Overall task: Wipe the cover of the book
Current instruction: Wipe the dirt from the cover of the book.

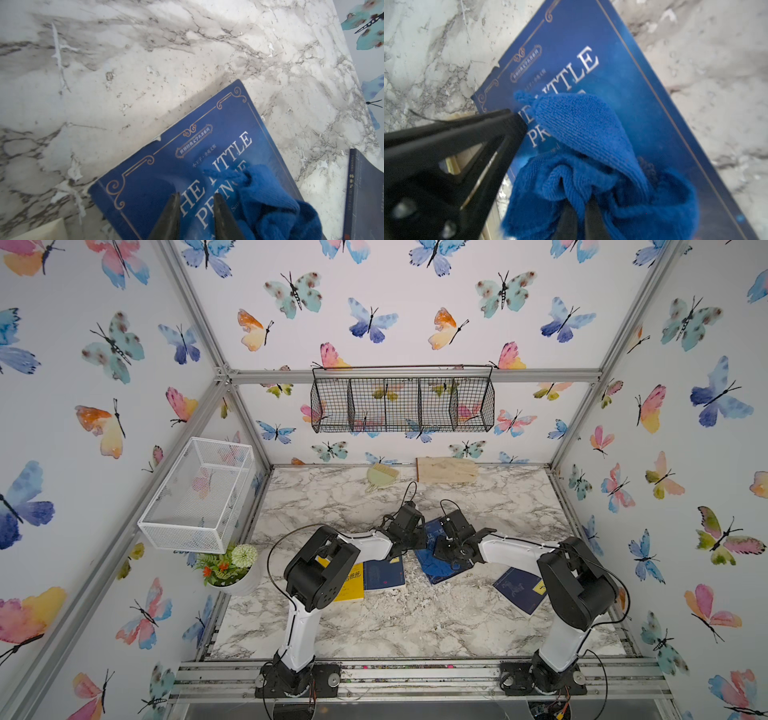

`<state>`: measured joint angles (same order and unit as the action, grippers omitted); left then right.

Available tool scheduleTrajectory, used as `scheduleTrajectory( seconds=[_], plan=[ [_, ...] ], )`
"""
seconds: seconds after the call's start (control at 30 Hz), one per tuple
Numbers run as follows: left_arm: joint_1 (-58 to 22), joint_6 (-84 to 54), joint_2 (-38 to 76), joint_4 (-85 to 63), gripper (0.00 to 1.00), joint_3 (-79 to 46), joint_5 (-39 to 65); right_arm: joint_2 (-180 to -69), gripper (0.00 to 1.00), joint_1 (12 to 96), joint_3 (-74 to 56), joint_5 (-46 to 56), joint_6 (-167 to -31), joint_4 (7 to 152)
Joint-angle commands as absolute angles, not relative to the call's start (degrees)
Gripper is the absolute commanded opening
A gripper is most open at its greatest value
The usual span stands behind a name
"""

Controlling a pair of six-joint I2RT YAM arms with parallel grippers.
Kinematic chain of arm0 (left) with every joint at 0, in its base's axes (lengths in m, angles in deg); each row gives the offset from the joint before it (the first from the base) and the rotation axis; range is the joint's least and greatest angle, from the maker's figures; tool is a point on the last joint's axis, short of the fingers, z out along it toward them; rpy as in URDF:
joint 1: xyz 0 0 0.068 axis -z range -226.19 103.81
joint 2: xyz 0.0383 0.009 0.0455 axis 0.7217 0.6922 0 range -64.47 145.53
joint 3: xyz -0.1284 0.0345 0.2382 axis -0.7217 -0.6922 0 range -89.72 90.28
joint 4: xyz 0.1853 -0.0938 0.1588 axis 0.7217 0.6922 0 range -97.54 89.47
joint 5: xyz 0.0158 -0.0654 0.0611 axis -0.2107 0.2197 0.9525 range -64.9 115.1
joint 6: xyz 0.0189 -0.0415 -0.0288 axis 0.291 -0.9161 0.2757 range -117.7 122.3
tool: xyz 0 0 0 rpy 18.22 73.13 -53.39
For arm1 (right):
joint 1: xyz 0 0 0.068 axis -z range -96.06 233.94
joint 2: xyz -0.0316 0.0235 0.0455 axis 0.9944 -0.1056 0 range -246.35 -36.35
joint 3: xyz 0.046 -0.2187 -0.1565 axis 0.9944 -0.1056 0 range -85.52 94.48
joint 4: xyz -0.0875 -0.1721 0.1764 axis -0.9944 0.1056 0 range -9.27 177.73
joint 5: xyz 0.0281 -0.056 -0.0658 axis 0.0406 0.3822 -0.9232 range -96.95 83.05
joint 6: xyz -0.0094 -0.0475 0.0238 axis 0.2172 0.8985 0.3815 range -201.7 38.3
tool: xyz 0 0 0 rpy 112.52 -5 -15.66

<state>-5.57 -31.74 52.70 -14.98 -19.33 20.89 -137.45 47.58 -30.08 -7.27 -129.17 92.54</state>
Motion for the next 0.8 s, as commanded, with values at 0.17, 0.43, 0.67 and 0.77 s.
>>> scheduleTrajectory(
  seconds=[0.17, 0.43, 0.67, 0.77],
  plan=[
    [-5.1, -31.8, 55.5, -8.9, 0.3, -20.3, 19.6, -138.4, 0.01, 47.3, -37.3, -13.1, -129.3, 108.3],
    [-5.1, -31.8, 55.0, -8.9, 0.3, -20.6, 19.7, -150.4, 0.01, 49.9, -22.4, -15.8, -126.3, 111.9],
    [-5.1, -31.9, 54.9, -9.1, 0.3, -20.8, 19.5, -151.1, 0.01, 50.0, -23.8, -13.0, -126.8, 110.6],
    [-5.1, -31.8, 54.9, -9.1, 0.3, -20.7, 19.4, -148.0, 0.01, 50.0, -29.6, -12.3, -127.5, 108.9]
  ],
)
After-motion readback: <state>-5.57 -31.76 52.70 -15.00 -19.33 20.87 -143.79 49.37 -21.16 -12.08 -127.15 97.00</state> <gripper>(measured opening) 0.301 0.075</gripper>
